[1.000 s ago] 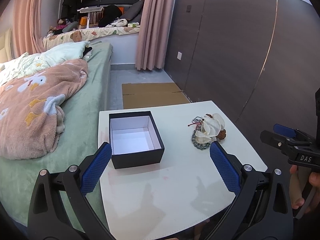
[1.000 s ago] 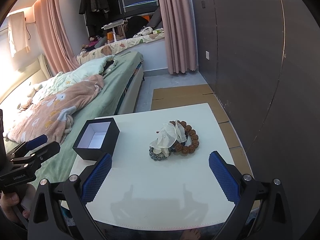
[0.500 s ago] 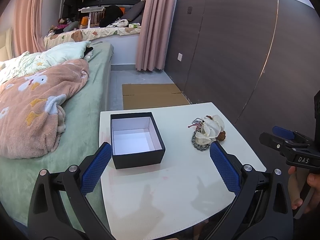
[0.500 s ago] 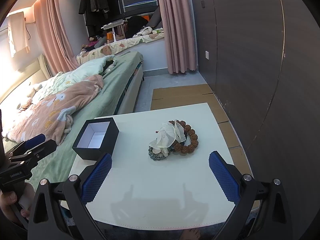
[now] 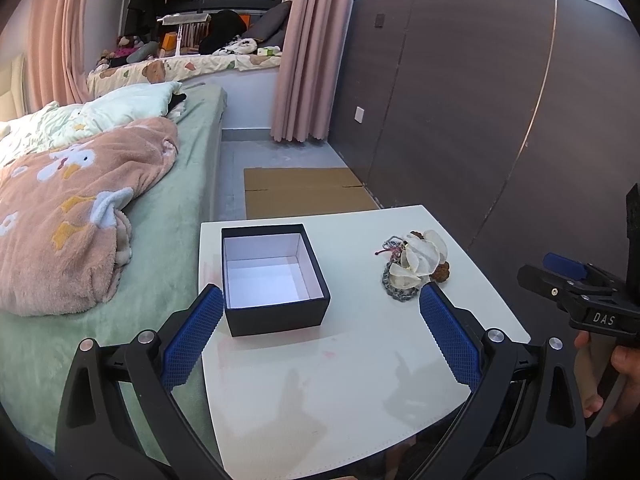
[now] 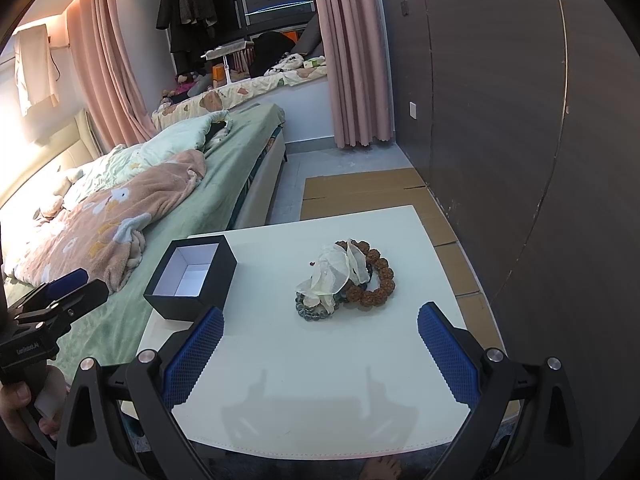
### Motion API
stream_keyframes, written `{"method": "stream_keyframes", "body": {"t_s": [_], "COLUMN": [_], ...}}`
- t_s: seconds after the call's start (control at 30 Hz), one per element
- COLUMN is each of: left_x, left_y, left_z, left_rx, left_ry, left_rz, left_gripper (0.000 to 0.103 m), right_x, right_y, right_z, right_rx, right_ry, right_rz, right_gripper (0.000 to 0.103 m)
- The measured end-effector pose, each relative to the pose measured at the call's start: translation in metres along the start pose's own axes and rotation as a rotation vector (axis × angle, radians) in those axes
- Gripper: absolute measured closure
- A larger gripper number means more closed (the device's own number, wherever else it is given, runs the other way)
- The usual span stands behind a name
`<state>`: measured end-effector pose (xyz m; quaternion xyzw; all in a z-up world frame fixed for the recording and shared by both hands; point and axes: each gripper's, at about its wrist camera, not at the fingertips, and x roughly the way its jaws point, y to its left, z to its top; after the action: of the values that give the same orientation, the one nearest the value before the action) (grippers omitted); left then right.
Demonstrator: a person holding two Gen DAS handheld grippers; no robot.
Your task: Organize jewelry
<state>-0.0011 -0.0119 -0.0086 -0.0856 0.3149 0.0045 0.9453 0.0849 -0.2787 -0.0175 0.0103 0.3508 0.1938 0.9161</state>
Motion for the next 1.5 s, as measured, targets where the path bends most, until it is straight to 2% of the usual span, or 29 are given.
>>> {"method": "stream_keyframes", "body": {"t_s": [0.5, 0.87, 1.17, 1.37, 1.5], "left_x": [0.006, 0.039, 0.100, 0.139, 0.168], "left_y": [-0.014, -0.040, -0.064, -0.080, -0.085], "left_z": [0.010, 0.043, 0.051, 0.045, 0.037], "left_rx": [0.016, 0.025, 0.004, -0.003, -0.014], "left_ry": [-0.009, 0.052, 0.175, 0.229, 0.271], "left_rz": [-0.022, -0.088, -0.170, -0.229, -0.253], "left_gripper": [0.005, 0.006, 0.020, 0.028, 0.038], "right_x": [-0.008, 0.001, 0.027, 0.049, 0.066], "right_y": [-0.023, -0.079, -0.109, -0.127, -0.136], "right_z": [0.007, 0.021, 0.028, 0.030, 0.032], "right_rx": [0.069, 0.293, 0.388, 0.435, 0.459], "right_ry": [-0.024, -0.016, 0.044, 0.087, 0.116], "right_rz": [0.008, 0.013, 0.027, 0.024, 0.015], "right_gripper": [0.008, 0.008, 0.018, 0.023, 0.027]}}
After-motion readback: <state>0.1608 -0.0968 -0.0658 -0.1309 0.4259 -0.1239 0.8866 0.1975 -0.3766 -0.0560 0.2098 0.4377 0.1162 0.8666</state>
